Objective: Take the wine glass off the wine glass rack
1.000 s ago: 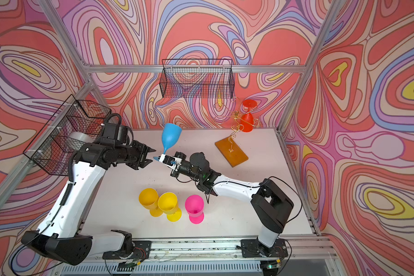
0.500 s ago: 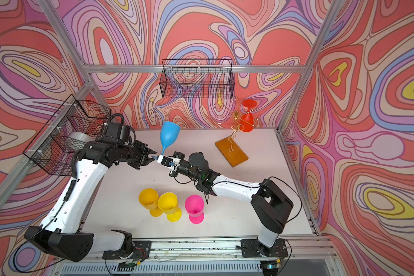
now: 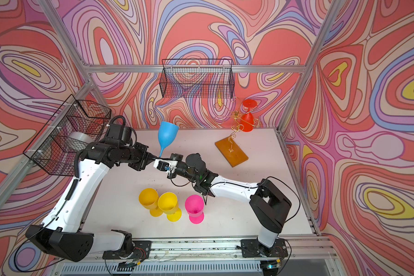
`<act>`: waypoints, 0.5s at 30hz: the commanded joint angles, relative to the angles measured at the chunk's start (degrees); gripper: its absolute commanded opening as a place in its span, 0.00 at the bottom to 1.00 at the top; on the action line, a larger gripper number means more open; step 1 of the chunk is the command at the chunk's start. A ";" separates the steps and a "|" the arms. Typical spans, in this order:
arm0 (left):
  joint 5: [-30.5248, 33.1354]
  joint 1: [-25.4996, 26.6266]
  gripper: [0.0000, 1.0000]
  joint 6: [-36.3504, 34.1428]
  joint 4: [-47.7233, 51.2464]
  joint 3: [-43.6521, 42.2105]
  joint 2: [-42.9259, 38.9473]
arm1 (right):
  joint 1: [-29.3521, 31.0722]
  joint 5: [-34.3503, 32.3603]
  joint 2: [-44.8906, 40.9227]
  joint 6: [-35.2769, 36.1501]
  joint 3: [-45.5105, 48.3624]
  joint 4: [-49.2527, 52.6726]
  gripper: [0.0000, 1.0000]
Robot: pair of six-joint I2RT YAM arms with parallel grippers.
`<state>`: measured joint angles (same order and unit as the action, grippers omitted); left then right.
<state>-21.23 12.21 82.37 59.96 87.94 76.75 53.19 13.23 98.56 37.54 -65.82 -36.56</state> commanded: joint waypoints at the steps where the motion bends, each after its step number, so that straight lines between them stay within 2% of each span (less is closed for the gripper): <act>1: 1.04 -0.43 0.00 -0.40 0.31 -0.75 -0.02 | 0.41 -0.62 0.57 0.97 -1.68 0.32 0.00; 5: 1.59 -0.56 0.00 -0.67 0.07 -1.09 -0.42 | 0.49 -1.81 -0.19 0.58 -1.51 -0.26 0.02; 6: 1.44 -0.67 0.00 -0.73 -0.08 -1.22 -0.54 | 0.45 -2.07 -0.53 0.01 -1.43 -0.53 0.10; 8: 1.37 -0.94 0.00 -1.03 -0.74 -1.61 -0.79 | 0.42 -2.37 -1.46 -0.92 -1.16 -0.45 0.38; 10: 1.38 -1.37 0.00 -1.49 -1.44 -2.09 -1.23 | 0.48 -2.70 -2.67 -2.20 -0.63 -0.53 0.55; 12: 1.61 -1.95 0.00 -2.04 -1.86 -2.42 -1.66 | 0.47 -3.17 -4.06 -3.48 -0.02 -0.30 0.61; 15: 1.44 -3.08 0.00 -3.26 -3.38 -3.35 -2.53 | 0.43 -3.97 -6.09 -5.27 0.89 1.04 0.65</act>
<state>-20.73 10.04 80.90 58.26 85.54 76.14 53.60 10.57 96.05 35.27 -65.67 -36.14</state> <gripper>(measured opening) 0.048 0.644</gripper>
